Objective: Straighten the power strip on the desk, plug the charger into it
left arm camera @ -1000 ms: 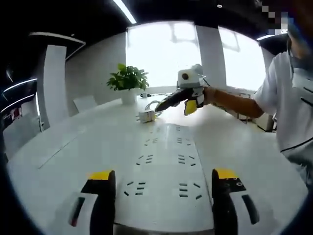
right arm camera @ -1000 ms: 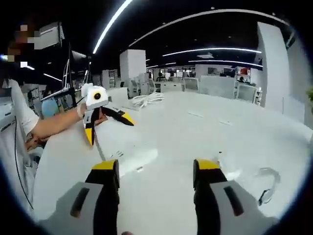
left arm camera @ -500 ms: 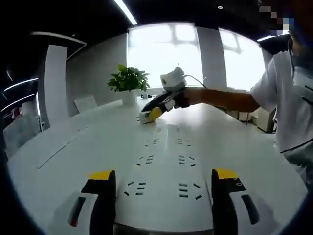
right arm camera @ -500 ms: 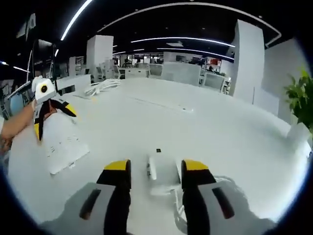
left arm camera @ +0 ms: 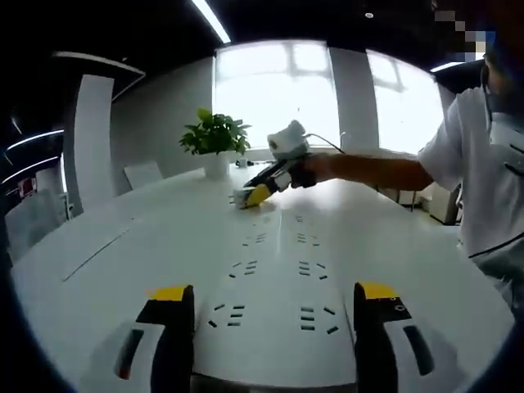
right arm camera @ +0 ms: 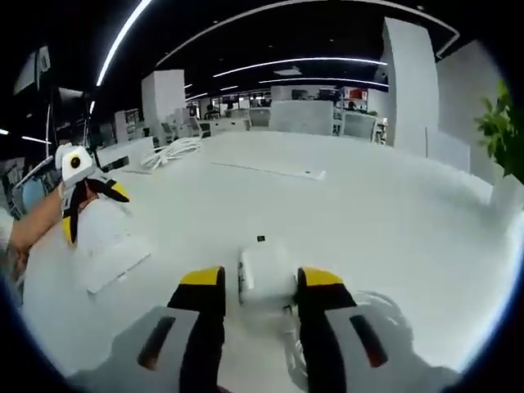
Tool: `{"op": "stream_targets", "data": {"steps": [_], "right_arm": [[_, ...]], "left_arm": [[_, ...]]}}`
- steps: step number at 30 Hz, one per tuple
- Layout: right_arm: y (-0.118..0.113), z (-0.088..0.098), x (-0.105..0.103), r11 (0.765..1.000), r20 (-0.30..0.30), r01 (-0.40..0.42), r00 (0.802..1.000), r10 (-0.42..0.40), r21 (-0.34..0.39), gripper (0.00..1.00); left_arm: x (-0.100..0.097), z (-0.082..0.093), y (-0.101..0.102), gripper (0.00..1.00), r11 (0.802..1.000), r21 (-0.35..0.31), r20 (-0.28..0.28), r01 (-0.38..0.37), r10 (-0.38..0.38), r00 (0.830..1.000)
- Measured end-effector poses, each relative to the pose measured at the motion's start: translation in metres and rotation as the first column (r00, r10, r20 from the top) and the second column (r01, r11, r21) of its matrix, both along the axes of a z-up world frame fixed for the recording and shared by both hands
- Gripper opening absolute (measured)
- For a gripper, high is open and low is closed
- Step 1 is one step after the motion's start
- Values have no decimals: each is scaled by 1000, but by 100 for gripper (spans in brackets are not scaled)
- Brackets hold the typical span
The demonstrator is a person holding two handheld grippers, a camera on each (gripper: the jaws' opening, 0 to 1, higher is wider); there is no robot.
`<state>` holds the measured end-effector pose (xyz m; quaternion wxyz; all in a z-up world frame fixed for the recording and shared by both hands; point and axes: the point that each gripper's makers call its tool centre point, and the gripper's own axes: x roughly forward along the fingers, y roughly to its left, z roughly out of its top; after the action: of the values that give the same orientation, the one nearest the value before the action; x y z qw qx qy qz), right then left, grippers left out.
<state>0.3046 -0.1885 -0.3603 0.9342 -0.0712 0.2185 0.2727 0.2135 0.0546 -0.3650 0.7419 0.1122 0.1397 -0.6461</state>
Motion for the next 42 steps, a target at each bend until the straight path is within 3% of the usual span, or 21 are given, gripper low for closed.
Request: {"op": "stream_targets", "data": {"steps": [19,24,31,35,40,42], "right_arm": [[4,3,0,1000,64,-1,998,3,-28,27],[12,19,-11,987,100,-58,992,74,-149,27],[32,43,-36,935,98,-139,979,180,-327,27],[48,56,-55,883,57,-199,968,245,-425,27],[69,67,-76,788,-33,-286,947,321,-546,27],[79,69,-84,740,-78,-327,933,351,-588,27]], "left_arm": [[2,1,-2,81,1000,-1,1,0,0,1000],[2,1,-2,81,1000,0,1,0,0,1000],[2,0,-3,81,1000,0,1,-2,2,1000],[2,0,-3,81,1000,0,2,-3,3,1000],[2,0,-2,81,1000,0,3,-3,3,1000],[2,0,-2,81,1000,0,3,-3,3,1000]]}}
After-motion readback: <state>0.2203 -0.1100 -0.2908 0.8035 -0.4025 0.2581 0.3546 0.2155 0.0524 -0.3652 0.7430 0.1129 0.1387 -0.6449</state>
